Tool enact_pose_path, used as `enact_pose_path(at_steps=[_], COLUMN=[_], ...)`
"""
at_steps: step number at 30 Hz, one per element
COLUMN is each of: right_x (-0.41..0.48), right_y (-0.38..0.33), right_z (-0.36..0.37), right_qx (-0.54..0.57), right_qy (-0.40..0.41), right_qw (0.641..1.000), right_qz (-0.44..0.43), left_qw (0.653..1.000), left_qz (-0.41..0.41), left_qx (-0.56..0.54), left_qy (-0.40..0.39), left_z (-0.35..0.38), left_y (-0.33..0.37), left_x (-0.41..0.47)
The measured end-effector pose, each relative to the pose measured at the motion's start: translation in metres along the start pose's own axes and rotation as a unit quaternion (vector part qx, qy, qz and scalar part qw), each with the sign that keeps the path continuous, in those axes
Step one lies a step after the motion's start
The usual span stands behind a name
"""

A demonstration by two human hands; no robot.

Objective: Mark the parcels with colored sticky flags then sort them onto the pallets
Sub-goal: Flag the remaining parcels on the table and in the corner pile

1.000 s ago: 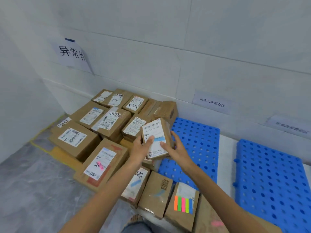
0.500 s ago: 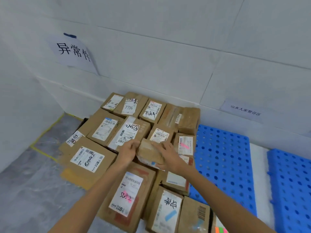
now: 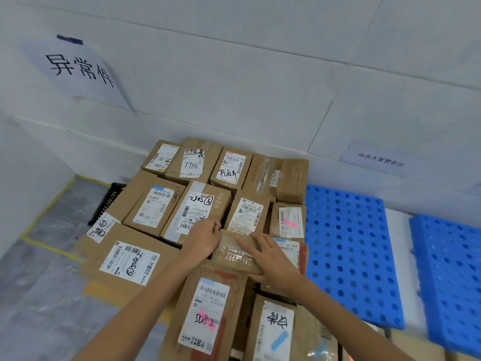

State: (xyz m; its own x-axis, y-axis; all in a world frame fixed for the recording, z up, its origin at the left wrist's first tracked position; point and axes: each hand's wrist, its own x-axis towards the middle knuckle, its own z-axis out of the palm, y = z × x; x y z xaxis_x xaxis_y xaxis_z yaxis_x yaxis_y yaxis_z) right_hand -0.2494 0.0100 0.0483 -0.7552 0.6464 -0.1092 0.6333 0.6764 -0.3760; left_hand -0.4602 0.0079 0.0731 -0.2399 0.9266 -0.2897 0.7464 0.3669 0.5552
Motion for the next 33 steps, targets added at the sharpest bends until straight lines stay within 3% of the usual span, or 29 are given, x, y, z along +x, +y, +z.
enact_pose_path(at_steps=[10, 18, 22, 26, 28, 30, 33], right_x=[0.015, 0.019, 0.018, 0.018, 0.024, 0.036, 0.053], right_y=[-0.010, -0.011, -0.005, 0.005, 0.010, 0.014, 0.016], right_z=[0.007, 0.012, 0.026, 0.020, 0.014, 0.005, -0.006], right_qx=[-0.015, 0.011, -0.034, 0.085, 0.193, 0.282, 0.357], right_qy=[-0.020, -0.008, -0.016, -0.034, 0.044, 0.102, 0.071], right_qw=[0.998, 0.999, 0.998, 0.992, 0.967, 0.915, 0.867], right_qz=[0.056, 0.049, 0.047, 0.085, 0.160, 0.270, 0.341], left_qw=[1.000, 0.998, 0.998, 0.997, 0.996, 0.994, 0.993], left_qz=[0.019, 0.044, 0.051, 0.081, 0.092, 0.098, 0.084], left_qx=[-0.015, -0.037, -0.032, 0.002, -0.011, -0.020, 0.041], left_qy=[0.008, 0.002, -0.012, -0.003, -0.016, -0.036, -0.077], left_z=[0.006, 0.012, 0.015, 0.022, 0.028, 0.037, 0.054], left_y=[-0.004, -0.010, -0.014, -0.012, -0.006, 0.002, 0.012], left_x=[0.018, 0.027, 0.026, 0.023, 0.026, 0.032, 0.041])
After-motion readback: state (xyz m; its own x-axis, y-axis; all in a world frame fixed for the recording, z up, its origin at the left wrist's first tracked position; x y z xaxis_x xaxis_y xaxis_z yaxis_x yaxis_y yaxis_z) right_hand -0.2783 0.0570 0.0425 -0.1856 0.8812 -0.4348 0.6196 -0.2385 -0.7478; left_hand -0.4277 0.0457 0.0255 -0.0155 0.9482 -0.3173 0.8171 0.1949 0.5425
